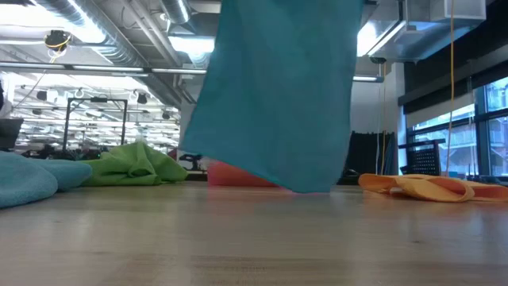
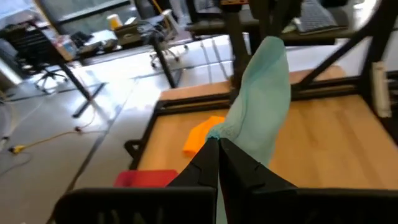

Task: Roll microfiber towels into tight, uniform cylinder then place into a basket
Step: Roll the left blue microfiber cloth

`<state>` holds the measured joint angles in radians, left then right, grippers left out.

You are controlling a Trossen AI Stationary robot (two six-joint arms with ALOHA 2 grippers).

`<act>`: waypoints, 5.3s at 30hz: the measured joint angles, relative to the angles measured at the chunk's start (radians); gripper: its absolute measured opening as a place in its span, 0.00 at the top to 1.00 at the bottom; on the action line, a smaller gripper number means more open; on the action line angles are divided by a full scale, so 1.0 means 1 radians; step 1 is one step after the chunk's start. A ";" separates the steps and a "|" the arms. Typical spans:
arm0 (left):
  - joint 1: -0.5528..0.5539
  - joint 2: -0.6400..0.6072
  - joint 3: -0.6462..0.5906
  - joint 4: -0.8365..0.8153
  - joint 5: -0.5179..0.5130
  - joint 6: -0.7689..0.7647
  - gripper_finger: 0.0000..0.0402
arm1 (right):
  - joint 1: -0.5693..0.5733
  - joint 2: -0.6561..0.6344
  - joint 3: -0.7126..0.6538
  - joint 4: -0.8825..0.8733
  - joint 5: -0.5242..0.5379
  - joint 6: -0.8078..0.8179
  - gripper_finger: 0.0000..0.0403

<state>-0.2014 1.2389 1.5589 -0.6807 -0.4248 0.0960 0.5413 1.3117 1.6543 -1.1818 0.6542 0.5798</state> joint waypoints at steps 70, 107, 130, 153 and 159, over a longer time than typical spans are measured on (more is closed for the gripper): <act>0.310 0.465 -0.595 0.733 0.522 -0.020 0.70 | -0.151 0.067 -0.462 0.378 -0.398 -0.131 0.99; 0.376 0.830 -0.302 0.799 0.624 0.263 0.69 | -0.067 0.162 -0.746 0.715 -0.467 0.073 0.99; 0.377 0.879 -0.302 0.852 0.678 0.307 0.81 | -0.067 0.161 -0.746 0.725 -0.471 0.083 0.99; 0.377 0.869 -0.301 0.721 0.591 0.275 1.00 | -0.219 0.127 -0.746 0.330 -0.365 0.113 0.66; 0.378 0.868 -0.301 0.717 0.590 0.277 1.00 | -0.132 0.120 -0.765 0.423 -0.370 0.034 0.57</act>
<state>0.1768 2.1071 1.2575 0.0363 0.1648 0.3729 0.4097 1.4322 0.8890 -0.7583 0.2846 0.6140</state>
